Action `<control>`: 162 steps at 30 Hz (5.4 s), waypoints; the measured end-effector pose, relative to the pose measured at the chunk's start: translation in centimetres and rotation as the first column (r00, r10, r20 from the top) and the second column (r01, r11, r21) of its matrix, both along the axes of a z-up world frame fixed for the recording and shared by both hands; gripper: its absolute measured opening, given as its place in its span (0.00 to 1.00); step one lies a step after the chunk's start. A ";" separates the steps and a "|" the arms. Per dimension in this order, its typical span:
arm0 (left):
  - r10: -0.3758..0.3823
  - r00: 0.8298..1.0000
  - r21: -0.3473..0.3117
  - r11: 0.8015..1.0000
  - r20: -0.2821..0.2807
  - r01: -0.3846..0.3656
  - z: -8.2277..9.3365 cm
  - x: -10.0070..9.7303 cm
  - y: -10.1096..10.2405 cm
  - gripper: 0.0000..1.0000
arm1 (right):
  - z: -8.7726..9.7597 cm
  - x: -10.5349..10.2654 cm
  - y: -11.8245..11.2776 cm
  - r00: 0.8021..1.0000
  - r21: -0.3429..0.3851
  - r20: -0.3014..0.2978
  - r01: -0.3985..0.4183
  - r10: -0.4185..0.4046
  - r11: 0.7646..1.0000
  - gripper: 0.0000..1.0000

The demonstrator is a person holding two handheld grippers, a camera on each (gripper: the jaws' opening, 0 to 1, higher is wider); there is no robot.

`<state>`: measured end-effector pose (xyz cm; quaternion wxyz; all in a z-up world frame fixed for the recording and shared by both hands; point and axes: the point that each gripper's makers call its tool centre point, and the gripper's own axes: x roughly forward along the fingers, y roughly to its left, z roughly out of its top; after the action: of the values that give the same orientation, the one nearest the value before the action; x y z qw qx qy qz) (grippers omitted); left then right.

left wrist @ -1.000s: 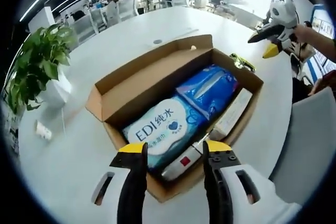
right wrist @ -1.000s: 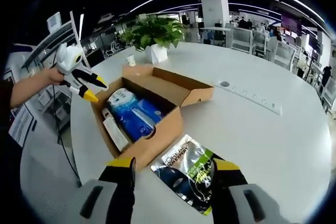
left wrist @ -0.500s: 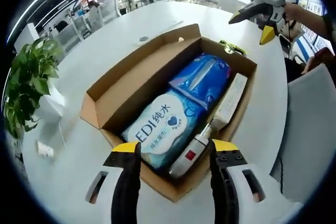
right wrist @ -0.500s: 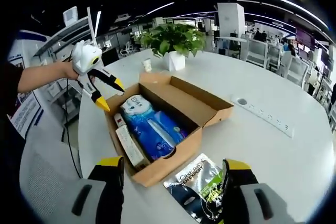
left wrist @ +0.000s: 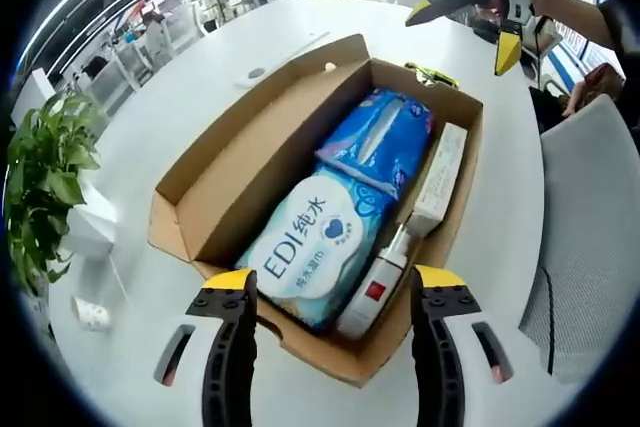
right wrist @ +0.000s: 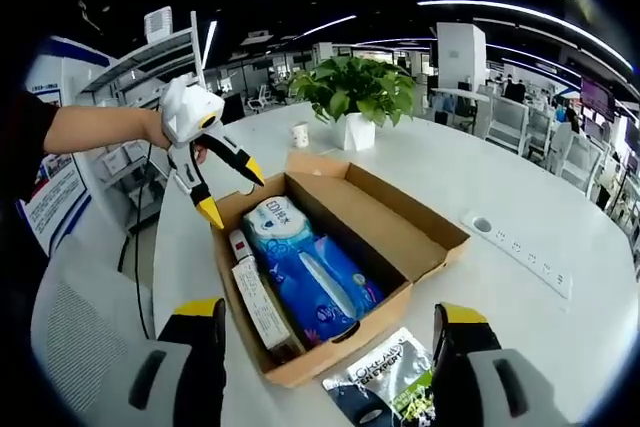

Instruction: Operate the shoe box by opening the lid, removing the specified soft item, and placing it in the target area until the item is outside and the box remains undamaged.

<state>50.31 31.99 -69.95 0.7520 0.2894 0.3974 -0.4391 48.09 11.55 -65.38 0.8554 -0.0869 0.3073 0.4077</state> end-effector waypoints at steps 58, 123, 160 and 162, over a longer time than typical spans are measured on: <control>-0.281 0.958 0.131 0.949 -0.065 0.287 -3.5 1.9 -0.3 0.73 | -3.4 1.9 11.2 0.973 -0.012 0.010 -0.232 0.233 0.973 0.74; -0.429 0.903 0.220 0.879 -0.027 0.424 -7.5 3.3 -1.0 0.61 | -9.6 4.4 16.6 0.902 -0.169 0.013 -0.424 0.433 0.890 0.57; -0.430 0.902 0.210 0.886 0.038 0.413 -7.6 3.4 -1.1 0.60 | -12.0 5.3 18.4 0.882 -0.241 0.003 -0.457 0.471 0.856 0.47; -0.430 0.902 0.217 0.884 0.033 0.414 -7.6 3.4 -1.1 0.60 | -11.9 5.2 18.4 0.884 -0.240 0.002 -0.453 0.467 0.859 0.46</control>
<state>53.67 30.91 -77.50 0.6199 0.4619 0.3375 -0.5370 53.33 29.93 -77.31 0.7261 -0.2696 0.2974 0.5583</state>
